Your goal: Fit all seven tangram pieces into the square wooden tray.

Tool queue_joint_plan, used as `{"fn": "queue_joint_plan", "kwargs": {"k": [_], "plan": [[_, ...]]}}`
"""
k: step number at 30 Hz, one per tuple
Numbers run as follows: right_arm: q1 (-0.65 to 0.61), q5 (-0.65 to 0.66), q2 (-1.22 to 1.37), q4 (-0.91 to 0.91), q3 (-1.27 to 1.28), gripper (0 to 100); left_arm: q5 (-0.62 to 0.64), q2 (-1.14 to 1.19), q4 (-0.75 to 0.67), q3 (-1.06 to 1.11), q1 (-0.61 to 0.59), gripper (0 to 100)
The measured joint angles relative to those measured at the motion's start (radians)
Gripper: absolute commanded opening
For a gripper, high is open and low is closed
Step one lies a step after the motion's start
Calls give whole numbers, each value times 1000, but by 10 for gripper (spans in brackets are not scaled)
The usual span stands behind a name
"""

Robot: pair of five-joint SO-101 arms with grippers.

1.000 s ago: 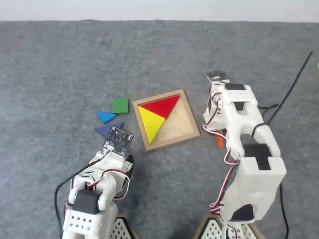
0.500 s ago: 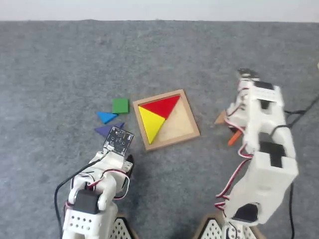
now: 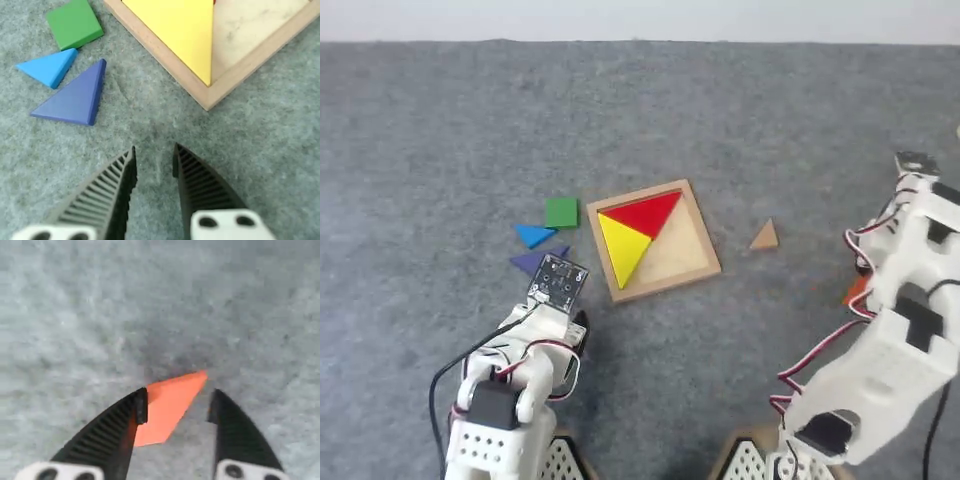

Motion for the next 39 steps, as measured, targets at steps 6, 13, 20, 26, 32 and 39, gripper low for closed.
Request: {"fn": "queue_joint_plan", "kwargs": {"k": [6, 13, 20, 26, 32, 39], "plan": [[72, 71, 0, 0, 0, 292, 0, 0, 0, 0, 0, 116], [103, -9, -2, 46, 18, 292, 0, 0, 0, 0, 0, 116], [72, -114, -23, 9, 74, 292, 0, 0, 0, 0, 0, 116], [29, -189, -35, 6, 83, 292, 0, 0, 0, 0, 0, 116], [-66, -258, -126, 5, 117, 292, 0, 0, 0, 0, 0, 116], [-120, -299, -126, -46, 196, 292, 0, 0, 0, 0, 0, 116]]}}
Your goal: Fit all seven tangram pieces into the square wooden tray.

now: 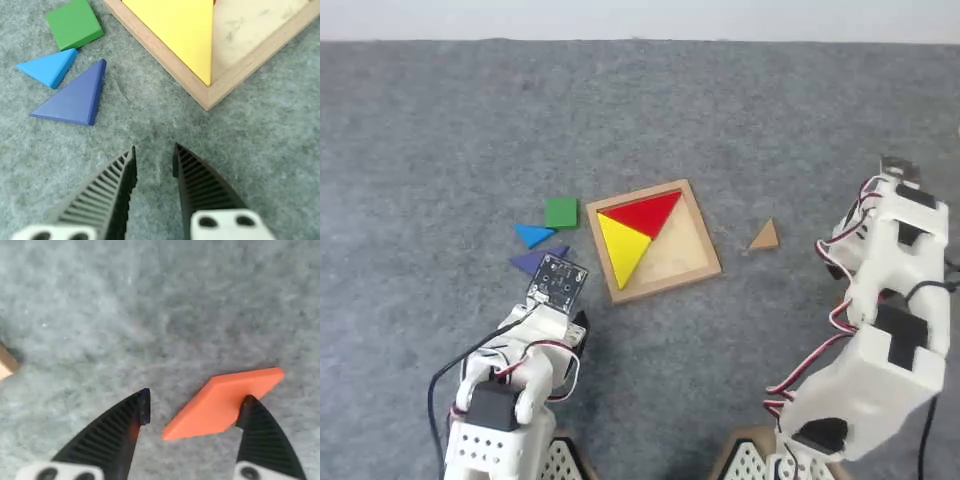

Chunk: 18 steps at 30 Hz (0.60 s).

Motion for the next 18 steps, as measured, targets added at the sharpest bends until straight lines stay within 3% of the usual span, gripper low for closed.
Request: {"fn": "queue_joint_plan", "kwargs": {"k": [8, 18], "plan": [[52, -3, 58, -12, -2, 292, 0, 0, 0, 0, 0, 116], [52, -28, -55, -14, 61, 290, 0, 0, 0, 0, 0, 116]]}}
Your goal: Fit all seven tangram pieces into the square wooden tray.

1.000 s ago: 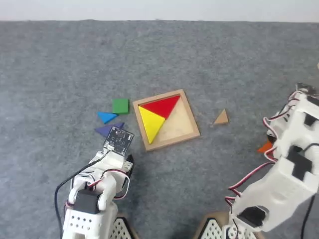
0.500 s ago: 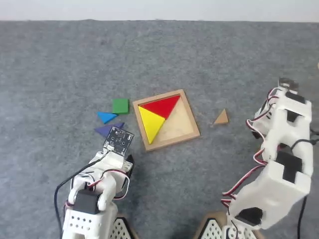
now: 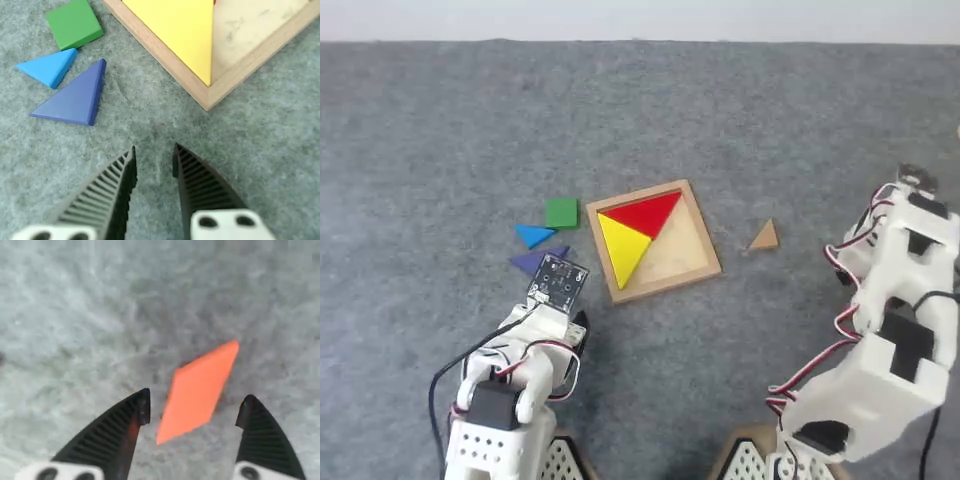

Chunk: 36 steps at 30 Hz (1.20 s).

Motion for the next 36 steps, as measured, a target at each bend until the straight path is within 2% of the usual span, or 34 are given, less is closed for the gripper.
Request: {"fn": "queue_joint_plan", "kwargs": {"k": [2, 8, 20, 29, 36], "plan": [[-5, 0, 8, -32, 28, 258, 0, 0, 0, 0, 0, 116], [5, 0, 77, -46, -2, 63, 0, 0, 0, 0, 0, 116], [14, 21, 112, 12, -89, 30, 0, 0, 0, 0, 0, 116], [-187, 31, -120, 150, -87, 27, 0, 0, 0, 0, 0, 116], [-413, 31, -187, 227, -92, 26, 0, 0, 0, 0, 0, 116]]}}
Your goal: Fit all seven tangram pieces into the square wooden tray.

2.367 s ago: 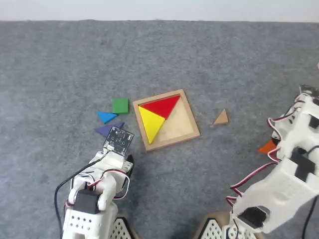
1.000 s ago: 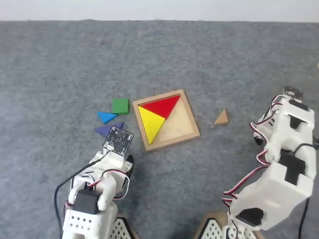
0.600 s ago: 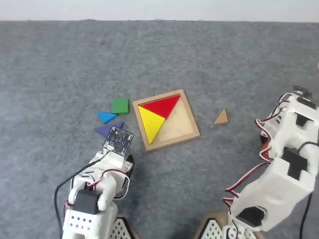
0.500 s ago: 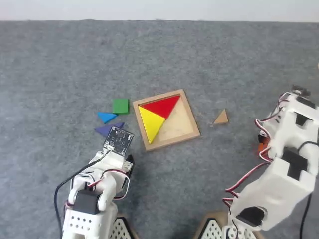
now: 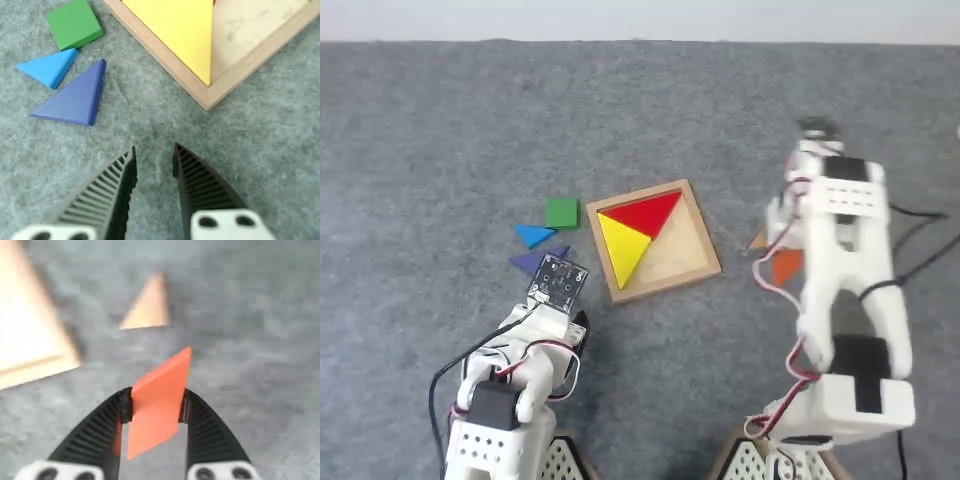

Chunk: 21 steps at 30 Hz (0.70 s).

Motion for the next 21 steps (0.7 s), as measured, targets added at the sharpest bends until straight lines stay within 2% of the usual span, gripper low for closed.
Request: {"fn": "queue_joint_plan", "kwargs": {"k": [7, 17, 21], "plan": [[-193, 0, 52, 2, -153, 26, 0, 0, 0, 0, 0, 116], [-379, 44, 457, 9, -503, 28, 0, 0, 0, 0, 0, 116], [-414, 49, 603, 64, -674, 29, 0, 0, 0, 0, 0, 116]]}}
